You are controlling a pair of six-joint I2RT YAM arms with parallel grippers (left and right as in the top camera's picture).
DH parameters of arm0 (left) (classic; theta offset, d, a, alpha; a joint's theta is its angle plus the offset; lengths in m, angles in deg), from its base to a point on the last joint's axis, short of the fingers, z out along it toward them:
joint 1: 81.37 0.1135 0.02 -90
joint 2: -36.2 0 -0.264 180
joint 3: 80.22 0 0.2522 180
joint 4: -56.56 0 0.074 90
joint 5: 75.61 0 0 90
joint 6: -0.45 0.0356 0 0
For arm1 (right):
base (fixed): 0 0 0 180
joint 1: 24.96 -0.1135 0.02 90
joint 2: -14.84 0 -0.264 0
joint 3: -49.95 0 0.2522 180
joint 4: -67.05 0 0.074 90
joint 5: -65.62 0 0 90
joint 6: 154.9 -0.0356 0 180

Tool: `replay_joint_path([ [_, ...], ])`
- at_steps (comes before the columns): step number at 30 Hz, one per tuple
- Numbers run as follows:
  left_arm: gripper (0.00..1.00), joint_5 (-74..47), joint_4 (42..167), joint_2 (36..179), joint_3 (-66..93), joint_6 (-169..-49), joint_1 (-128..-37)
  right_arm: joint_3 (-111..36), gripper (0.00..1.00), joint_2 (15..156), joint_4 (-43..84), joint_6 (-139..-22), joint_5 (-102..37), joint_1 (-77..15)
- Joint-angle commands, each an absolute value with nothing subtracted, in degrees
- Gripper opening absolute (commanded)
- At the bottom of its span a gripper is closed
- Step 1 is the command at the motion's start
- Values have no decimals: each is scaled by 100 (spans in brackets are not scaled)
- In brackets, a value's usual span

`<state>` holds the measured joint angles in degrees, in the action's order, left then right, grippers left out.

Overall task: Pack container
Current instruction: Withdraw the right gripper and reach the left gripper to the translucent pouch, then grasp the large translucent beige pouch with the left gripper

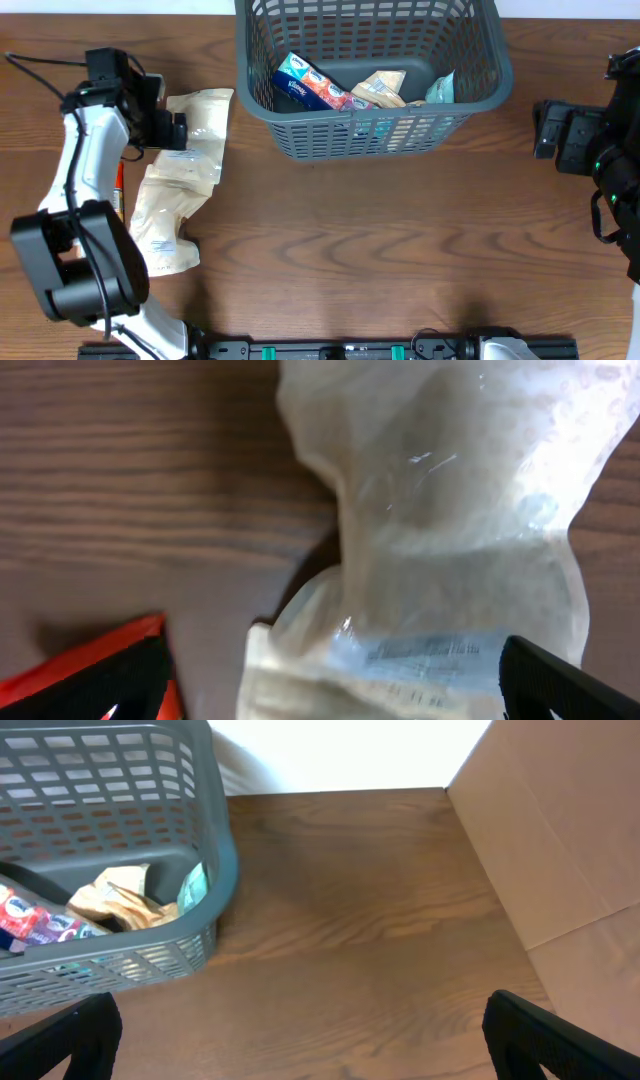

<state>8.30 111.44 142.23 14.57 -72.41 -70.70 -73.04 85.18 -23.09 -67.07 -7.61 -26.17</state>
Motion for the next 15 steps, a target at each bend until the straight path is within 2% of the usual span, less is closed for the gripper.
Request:
replay_joint_path([
  [1, 98, 588, 11009, 14381, 1497, -7114, -7124, -7304, 99, 8486, -2323, -6740, -667, -2639],
  [6, 98, 103, 10661, 14593, 1497, -7116, -7124, -7304, 99, 8492, -2323, -6744, -925, -2639],
  [15, 99, 83, 10360, 15157, 1497, -7116, -7122, -7304, 99, 8497, -2360, -6808, -1253, -2641],
])
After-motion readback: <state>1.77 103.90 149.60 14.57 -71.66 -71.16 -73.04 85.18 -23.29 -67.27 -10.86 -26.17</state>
